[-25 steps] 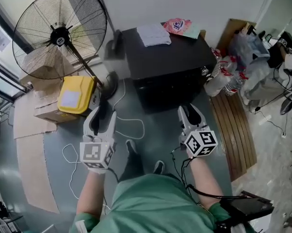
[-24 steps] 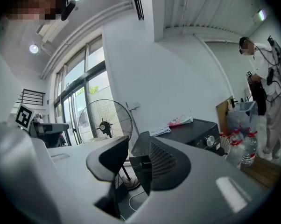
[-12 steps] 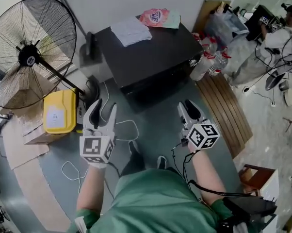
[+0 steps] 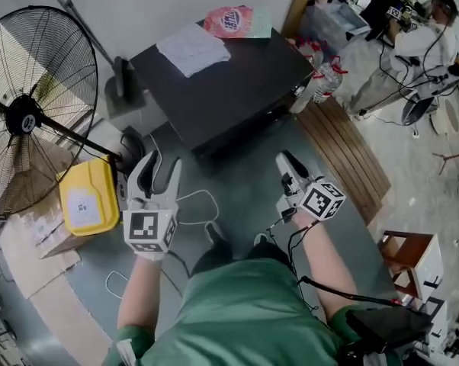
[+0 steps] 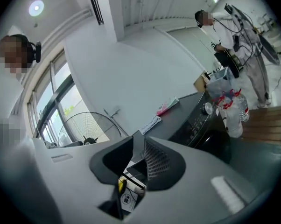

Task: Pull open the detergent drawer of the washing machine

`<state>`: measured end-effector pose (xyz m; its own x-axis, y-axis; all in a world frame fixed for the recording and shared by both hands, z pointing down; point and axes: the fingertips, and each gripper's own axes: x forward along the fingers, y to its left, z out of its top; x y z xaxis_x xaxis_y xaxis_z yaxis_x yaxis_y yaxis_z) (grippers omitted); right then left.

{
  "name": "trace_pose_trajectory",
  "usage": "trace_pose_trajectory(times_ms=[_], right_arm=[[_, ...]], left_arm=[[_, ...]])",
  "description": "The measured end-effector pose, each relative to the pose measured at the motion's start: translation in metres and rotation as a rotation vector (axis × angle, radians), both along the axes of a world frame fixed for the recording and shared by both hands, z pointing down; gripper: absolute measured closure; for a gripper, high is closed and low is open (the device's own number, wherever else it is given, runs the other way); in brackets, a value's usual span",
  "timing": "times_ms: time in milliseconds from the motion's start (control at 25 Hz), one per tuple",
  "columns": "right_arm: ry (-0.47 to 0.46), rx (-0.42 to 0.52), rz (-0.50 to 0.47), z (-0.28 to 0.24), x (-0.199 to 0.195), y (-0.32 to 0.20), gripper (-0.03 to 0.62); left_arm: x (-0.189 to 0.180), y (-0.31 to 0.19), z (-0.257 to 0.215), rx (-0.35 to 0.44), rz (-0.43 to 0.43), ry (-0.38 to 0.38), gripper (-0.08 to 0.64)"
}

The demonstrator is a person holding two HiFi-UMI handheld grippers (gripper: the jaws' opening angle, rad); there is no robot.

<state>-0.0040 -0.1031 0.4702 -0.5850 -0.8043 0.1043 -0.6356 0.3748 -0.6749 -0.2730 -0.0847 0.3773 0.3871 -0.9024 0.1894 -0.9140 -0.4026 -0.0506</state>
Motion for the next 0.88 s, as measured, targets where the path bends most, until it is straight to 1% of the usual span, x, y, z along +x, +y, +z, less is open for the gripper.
trace_pose_trajectory(times_ms=[80,200,400,480,680,880], right_arm=[[-0.030,0.011,-0.031,0.005,-0.005,-0.004,0.519],[-0.030,0.024,-0.090,0.017,-0.013,-0.012,0.517],[-0.039,-0.009,-0.161,0.055,-0.019,-0.034,0.512],[-0.065,-0.025,-0.173,0.070,-0.019,-0.043,0.512],[-0.170,-0.070,-0.215,0.103,-0.025,-0.067,0.449],[-0.228,-0.113,-0.290,0.133,-0.038,-0.085,0.408]], left_arm=[[0.001,-0.009,0.001,-0.004,0.015,-0.001,0.354],[0.007,-0.022,0.006,-0.016,0.036,-0.009,0.354],[0.025,-0.040,0.022,-0.051,0.048,-0.047,0.354],[0.031,-0.046,0.028,-0.071,0.041,-0.058,0.354],[0.045,-0.064,0.046,-0.130,0.017,-0.044,0.354],[0.053,-0.081,0.063,-0.180,-0.026,-0.039,0.353]])
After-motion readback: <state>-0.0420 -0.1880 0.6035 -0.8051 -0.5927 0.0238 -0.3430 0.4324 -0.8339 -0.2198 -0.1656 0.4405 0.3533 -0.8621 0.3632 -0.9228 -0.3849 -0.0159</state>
